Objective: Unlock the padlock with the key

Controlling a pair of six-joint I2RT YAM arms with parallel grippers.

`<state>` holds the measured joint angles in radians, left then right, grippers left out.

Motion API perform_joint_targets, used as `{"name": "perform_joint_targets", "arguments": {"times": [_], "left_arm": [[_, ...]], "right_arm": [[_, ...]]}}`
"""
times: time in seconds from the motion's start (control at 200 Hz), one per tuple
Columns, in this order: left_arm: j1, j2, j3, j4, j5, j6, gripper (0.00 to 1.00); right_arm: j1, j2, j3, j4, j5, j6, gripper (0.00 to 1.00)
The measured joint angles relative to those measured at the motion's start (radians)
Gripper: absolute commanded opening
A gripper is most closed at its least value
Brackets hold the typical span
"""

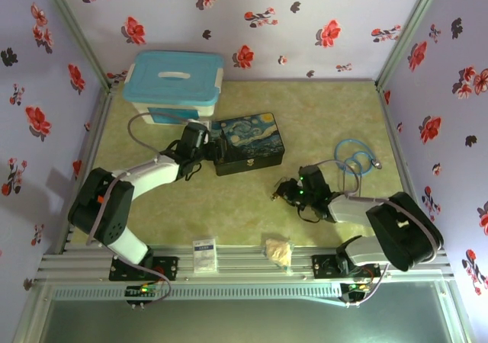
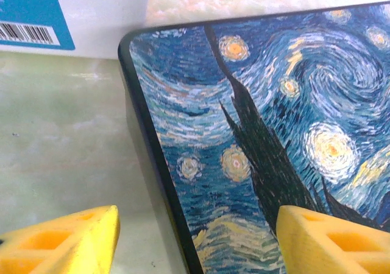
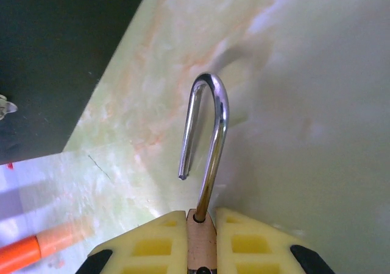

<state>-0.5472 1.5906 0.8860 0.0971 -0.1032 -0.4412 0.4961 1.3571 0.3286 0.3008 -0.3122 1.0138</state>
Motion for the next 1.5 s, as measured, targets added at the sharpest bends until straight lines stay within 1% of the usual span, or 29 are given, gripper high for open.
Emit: {"name": "perform_joint_targets", "arguments": {"times": [0.085,0.235,0.29,0.36,0.475,0.61,0.64,0.785,0.85,0.92,1.01,1.2,1.24,1.305,1.335,1.345,1.385,1.4,1.415,1.43,1.475,1.5], "left_arm": [[0.003,-0.01,0.005,-0.014,0.0,0.008,0.73],[0.004,-0.072,0.005,-0.047,0.002,0.019,0.76],[0.004,-0.104,0.005,-0.058,0.003,0.024,0.77],[0.004,-0.145,0.005,-0.071,0.005,0.027,0.78],[0.005,-0.197,0.019,-0.102,0.021,0.031,0.79],[0.004,-0.258,0.028,-0.137,0.053,0.03,0.8],[0.005,-0.272,0.027,-0.143,0.058,0.029,0.8],[0.005,-0.348,0.0,-0.162,0.082,0.027,0.81],[0.004,-0.374,-0.017,-0.177,0.09,0.026,0.81],[0.004,-0.393,-0.037,-0.191,0.092,0.026,0.81],[0.005,-0.412,-0.068,-0.206,0.097,0.025,0.81],[0.006,-0.446,-0.105,-0.25,0.097,0.024,0.82],[0.008,-0.454,-0.106,-0.26,0.095,0.025,0.83],[0.02,-0.476,-0.106,-0.281,0.085,0.026,0.87],[0.031,-0.491,-0.106,-0.294,0.077,0.03,0.9],[0.034,-0.494,-0.106,-0.296,0.075,0.029,0.91],[0.055,-0.517,-0.108,-0.311,0.059,0.032,0.99],[0.064,-0.528,-0.11,-0.312,0.049,0.041,0.99],[0.073,-0.538,-0.114,-0.312,0.04,0.034,1.0],[0.084,-0.549,-0.118,-0.314,0.029,0.04,1.0],[0.12,-0.58,-0.135,-0.313,-0.005,0.044,1.0],[0.14,-0.595,-0.145,-0.313,-0.023,0.047,1.0]], "right_arm": [[-0.04,-0.001,0.042,-0.103,-0.047,-0.071,0.0],[-0.075,-0.011,0.117,-0.306,-0.071,-0.191,0.04],[-0.087,-0.011,0.15,-0.387,-0.068,-0.235,0.07],[-0.105,-0.011,0.188,-0.485,-0.056,-0.287,0.09],[-0.137,0.008,0.236,-0.592,-0.055,-0.342,0.12],[-0.138,0.05,0.304,-0.697,-0.024,-0.392,0.13],[-0.14,0.061,0.319,-0.716,-0.015,-0.403,0.13],[-0.143,0.122,0.379,-0.779,0.022,-0.444,0.22],[-0.143,0.126,0.386,-0.798,0.044,-0.459,0.23],[-0.142,0.13,0.397,-0.82,0.063,-0.472,0.3],[-0.142,0.143,0.417,-0.842,0.077,-0.492,0.36],[-0.127,0.166,0.452,-0.883,0.113,-0.513,0.38],[-0.124,0.166,0.455,-0.89,0.135,-0.517,0.42],[-0.121,0.159,0.458,-0.905,0.18,-0.518,0.54],[-0.119,0.152,0.459,-0.911,0.207,-0.516,0.61],[-0.118,0.149,0.46,-0.915,0.218,-0.523,0.62],[-0.118,0.133,0.461,-0.927,0.257,-0.53,0.74],[-0.118,0.125,0.462,-0.931,0.273,-0.525,0.76],[-0.118,0.117,0.462,-0.933,0.286,-0.53,0.82],[-0.118,0.108,0.463,-0.934,0.301,-0.533,0.84],[-0.118,0.073,0.466,-0.935,0.344,-0.536,0.98],[-0.118,0.053,0.469,-0.935,0.371,-0.543,0.99]]}}
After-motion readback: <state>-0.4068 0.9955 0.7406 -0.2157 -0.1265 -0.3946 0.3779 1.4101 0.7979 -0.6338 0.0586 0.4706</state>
